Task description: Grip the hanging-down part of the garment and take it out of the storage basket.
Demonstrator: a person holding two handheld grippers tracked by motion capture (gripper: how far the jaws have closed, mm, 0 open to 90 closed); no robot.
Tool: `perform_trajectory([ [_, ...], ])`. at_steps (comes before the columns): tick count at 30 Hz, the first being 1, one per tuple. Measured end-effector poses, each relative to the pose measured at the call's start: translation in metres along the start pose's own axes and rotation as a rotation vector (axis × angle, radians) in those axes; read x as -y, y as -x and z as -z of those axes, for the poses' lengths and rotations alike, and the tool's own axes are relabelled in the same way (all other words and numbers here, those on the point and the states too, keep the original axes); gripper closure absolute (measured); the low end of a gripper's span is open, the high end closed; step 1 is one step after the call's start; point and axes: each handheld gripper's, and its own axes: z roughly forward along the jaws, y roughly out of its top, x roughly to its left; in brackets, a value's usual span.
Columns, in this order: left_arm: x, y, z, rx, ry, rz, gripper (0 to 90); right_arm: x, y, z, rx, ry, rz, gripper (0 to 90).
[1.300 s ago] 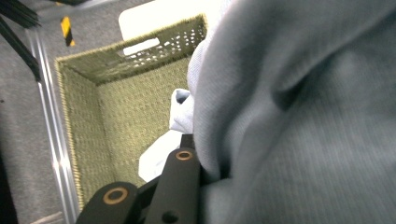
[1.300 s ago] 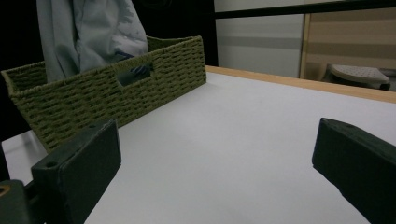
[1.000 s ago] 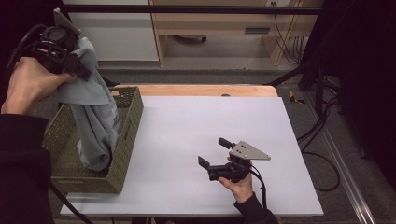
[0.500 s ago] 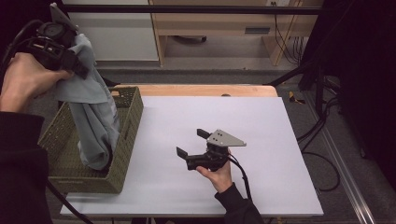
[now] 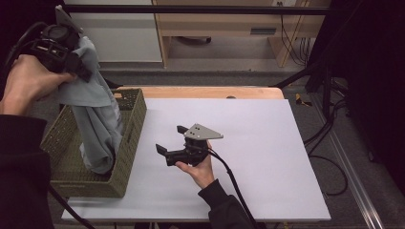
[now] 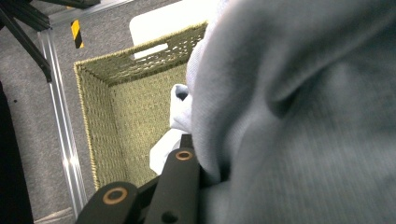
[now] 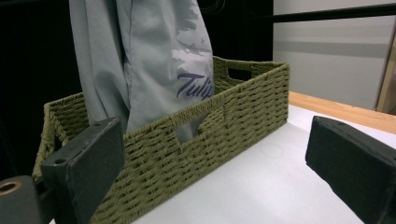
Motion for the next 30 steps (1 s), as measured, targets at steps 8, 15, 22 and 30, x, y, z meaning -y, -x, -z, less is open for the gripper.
perform_trajectory([
  [8, 0.000, -0.003, -0.001, -0.001, -0.005, 0.003, 80.7, -0.007, -0.013, -0.025, -0.056, 0.005, 0.007, 5.6],
  [15, 0.001, -0.001, 0.000, 0.000, -0.005, -0.004, 80.7, -0.010, -0.031, -0.051, -0.098, -0.007, 0.024, 6.5],
  [22, 0.001, -0.003, 0.001, -0.001, -0.007, -0.002, 80.7, -0.008, -0.042, -0.075, -0.110, -0.022, 0.046, 8.0],
  [30, 0.003, -0.004, 0.001, -0.003, -0.006, -0.004, 80.7, -0.009, -0.050, -0.097, -0.113, -0.045, 0.048, 9.4],
])
